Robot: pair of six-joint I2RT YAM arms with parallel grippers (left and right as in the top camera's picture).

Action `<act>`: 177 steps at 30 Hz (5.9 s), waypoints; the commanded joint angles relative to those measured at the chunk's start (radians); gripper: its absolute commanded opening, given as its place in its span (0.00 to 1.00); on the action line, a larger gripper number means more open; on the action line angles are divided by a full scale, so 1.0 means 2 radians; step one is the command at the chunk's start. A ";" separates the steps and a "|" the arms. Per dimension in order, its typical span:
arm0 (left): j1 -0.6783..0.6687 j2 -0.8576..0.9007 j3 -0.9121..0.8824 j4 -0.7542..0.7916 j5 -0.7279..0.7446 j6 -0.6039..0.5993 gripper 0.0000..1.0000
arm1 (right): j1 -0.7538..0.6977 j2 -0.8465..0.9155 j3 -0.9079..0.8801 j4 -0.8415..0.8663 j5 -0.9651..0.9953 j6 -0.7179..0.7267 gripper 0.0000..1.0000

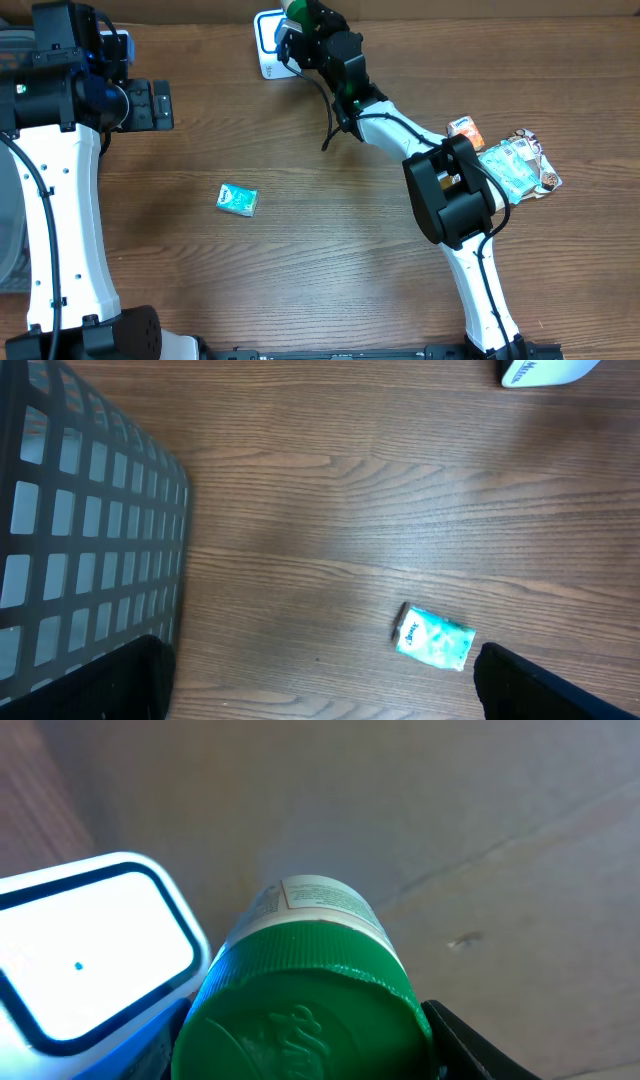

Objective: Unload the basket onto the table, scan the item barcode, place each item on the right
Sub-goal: 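Hold the bottle in front of the white scanner with the right gripper, then carry the bottle right and set it down beside the bread bag, then move the right gripper left to the small teal tissue pack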

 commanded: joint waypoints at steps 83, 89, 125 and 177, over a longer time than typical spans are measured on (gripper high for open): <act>-0.003 0.002 0.001 0.000 -0.004 0.008 1.00 | -0.029 -0.202 -0.062 -0.904 -0.025 0.446 0.40; -0.003 0.002 0.001 0.000 -0.004 0.008 1.00 | -0.041 -0.201 -0.105 -0.882 0.009 0.454 0.38; -0.003 0.002 0.001 0.000 -0.004 0.008 1.00 | -0.172 -0.202 -0.102 -0.768 0.057 0.489 1.00; -0.003 0.002 0.001 0.000 -0.004 0.008 1.00 | 0.193 -0.147 -0.143 -0.495 -0.093 0.867 0.50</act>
